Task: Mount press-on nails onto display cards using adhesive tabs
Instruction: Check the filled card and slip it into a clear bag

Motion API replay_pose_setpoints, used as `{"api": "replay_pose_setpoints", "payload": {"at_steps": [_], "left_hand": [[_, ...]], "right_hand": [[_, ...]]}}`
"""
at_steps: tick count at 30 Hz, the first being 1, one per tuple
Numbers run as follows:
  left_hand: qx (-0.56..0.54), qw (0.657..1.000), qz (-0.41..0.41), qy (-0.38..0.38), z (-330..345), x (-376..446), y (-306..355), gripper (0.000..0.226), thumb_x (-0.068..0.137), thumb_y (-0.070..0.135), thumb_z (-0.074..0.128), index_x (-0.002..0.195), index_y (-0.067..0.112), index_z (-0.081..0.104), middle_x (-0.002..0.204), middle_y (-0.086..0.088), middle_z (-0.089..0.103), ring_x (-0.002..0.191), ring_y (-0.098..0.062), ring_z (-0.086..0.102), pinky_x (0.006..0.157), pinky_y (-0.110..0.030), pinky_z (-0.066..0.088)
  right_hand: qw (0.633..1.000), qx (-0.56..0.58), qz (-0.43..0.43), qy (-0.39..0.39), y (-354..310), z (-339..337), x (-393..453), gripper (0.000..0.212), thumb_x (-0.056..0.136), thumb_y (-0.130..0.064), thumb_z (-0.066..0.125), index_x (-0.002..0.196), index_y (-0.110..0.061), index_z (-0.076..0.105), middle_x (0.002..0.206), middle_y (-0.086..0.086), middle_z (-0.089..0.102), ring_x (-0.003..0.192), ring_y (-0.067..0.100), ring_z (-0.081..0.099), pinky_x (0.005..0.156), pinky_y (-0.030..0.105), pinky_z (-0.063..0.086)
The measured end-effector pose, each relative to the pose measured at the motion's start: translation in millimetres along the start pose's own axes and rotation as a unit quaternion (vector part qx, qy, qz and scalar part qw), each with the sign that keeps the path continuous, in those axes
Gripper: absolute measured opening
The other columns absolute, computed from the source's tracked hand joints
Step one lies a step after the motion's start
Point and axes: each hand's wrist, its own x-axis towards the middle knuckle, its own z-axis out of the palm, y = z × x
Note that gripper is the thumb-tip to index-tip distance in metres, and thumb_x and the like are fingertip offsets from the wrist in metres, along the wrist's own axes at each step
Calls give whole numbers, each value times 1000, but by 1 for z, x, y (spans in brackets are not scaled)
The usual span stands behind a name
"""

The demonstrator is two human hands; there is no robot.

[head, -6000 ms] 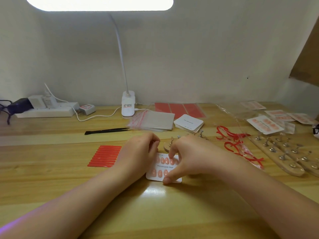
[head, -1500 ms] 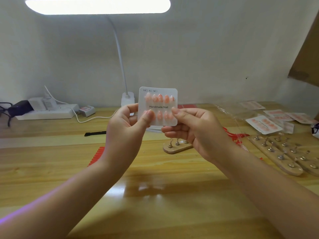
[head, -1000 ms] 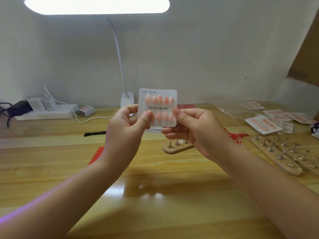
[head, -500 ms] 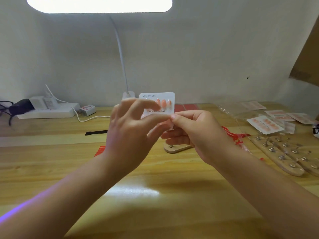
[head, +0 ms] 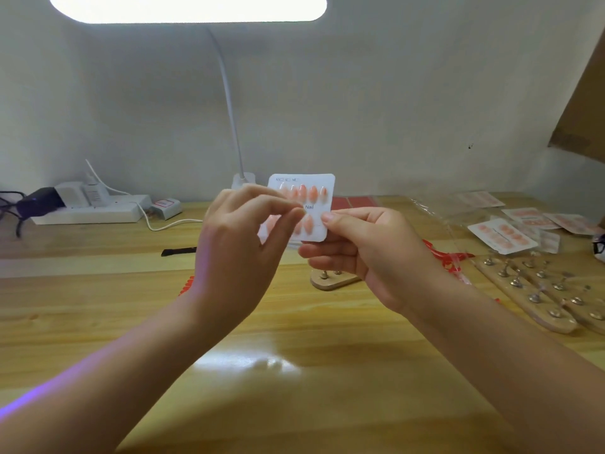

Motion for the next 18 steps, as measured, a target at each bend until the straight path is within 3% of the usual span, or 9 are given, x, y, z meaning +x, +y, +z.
{"api": "replay_pose_setpoints", "payload": {"at_steps": [8,14,18], "left_hand": [[6,1000,-2,16,1,-2,2,22,91,28,58,86,10,69,90,11,58,82,-14,56,72,-34,47],[-3,1000,24,3,2,-3,3,20,92,23,60,89,6,70,91,4,60,81,-15,58,64,-30,49],[21,998,51,14,3,-4,1,20,92,22,62,88,6,73,89,-2,65,80,-20,60,69,-40,50]], "right_hand": [[999,32,3,-6,-2,1,-2,14,88,-1,64,99,8,65,80,17,73,71,26,73,57,23,56],[999,4,11,45,0,2,-1,18,83,2,69,99,8,62,78,17,73,64,25,72,51,22,55],[999,8,12,39,0,3,-2,12,84,1,68,95,5,64,75,15,73,67,26,73,54,24,56]]}}
